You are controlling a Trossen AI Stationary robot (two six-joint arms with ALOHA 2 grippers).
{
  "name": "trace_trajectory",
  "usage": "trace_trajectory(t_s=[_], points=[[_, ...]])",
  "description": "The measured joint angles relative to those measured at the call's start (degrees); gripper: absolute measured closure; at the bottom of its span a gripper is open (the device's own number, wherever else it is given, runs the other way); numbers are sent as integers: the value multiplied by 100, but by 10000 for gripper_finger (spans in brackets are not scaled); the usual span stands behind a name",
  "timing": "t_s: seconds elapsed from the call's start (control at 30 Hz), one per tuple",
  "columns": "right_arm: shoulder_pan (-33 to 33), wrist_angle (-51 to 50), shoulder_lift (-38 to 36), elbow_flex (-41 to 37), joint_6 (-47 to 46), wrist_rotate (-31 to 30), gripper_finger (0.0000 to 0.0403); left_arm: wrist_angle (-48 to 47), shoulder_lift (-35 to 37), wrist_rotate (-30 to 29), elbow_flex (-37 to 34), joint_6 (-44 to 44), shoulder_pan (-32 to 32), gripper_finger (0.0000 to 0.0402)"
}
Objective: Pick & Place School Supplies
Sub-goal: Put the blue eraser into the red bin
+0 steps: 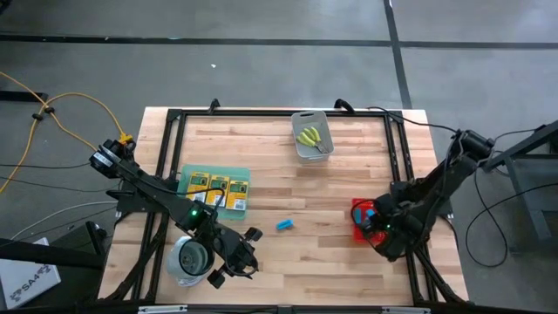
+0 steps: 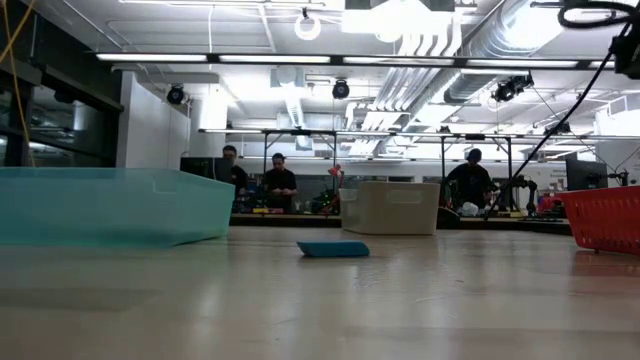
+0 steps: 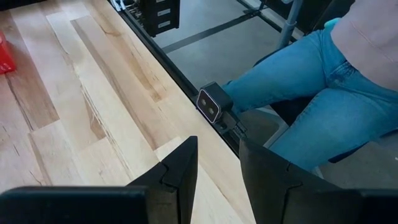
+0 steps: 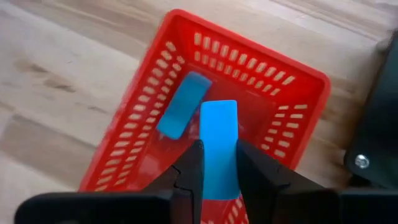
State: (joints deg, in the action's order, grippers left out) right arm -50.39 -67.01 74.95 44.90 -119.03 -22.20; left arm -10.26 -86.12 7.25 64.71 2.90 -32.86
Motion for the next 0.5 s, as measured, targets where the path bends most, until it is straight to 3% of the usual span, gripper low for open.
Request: trace_trajectory(t_s=[0.2,0.5], points=[[158,46,381,-13,43,34,331,25,1,-2,0,2,0,287],[269,89,516,-13,92,118,296,66,-1,0,0,40,-2,287]])
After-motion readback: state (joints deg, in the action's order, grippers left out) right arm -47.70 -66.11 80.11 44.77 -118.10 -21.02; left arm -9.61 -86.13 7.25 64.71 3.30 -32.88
